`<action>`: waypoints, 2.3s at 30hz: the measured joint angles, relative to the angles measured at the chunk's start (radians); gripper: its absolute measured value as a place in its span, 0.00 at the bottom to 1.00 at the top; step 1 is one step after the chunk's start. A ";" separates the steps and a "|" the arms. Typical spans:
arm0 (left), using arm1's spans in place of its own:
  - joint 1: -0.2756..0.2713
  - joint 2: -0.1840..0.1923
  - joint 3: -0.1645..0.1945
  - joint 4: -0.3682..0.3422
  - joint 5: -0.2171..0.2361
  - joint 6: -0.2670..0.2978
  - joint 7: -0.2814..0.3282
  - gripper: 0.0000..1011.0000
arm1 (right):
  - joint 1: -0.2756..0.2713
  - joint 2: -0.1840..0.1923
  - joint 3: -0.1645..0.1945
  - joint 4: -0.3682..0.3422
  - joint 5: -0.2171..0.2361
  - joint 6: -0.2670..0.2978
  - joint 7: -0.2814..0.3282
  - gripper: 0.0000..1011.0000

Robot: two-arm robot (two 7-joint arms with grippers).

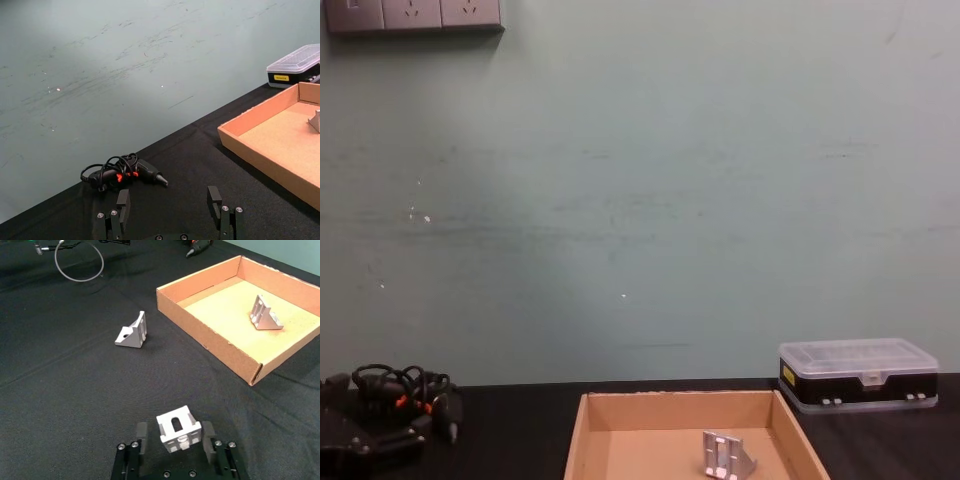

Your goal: Use one hand to pick up the angle iron from the table and place it into the box.

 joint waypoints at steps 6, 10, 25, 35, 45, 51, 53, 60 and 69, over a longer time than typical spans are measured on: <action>0.000 0.000 0.000 0.000 0.000 0.000 0.000 1.00 | 0.000 0.000 0.001 -0.001 0.000 0.000 0.000 0.53; 0.000 0.000 0.000 0.000 0.000 0.000 0.000 1.00 | 0.000 0.000 0.001 -0.001 0.001 0.000 0.000 0.46; 0.000 0.000 0.000 0.000 0.000 0.000 0.000 1.00 | -0.001 0.000 0.001 -0.001 0.001 -0.001 0.000 0.46; 0.000 0.000 0.000 0.000 0.000 0.000 0.000 1.00 | 0.042 -0.012 -0.001 -0.045 0.012 -0.022 0.010 0.46; 0.000 0.000 0.000 0.000 0.000 0.000 0.000 1.00 | 0.217 -0.107 -0.080 0.039 -0.019 0.022 0.032 0.46; 0.000 0.000 0.000 0.000 0.000 0.000 0.000 1.00 | 0.325 -0.176 -0.129 0.139 -0.046 0.051 0.035 0.46; 0.000 0.000 0.000 0.000 0.000 0.000 0.000 1.00 | 0.346 -0.192 -0.137 0.163 -0.050 0.055 0.035 0.46; 0.000 0.000 0.000 0.000 0.000 0.000 0.000 1.00 | 0.416 -0.261 -0.157 0.269 -0.059 0.064 0.021 0.46; 0.000 0.000 0.000 0.000 0.000 0.000 0.000 1.00 | 0.502 -0.358 -0.175 0.438 -0.066 0.062 0.010 0.46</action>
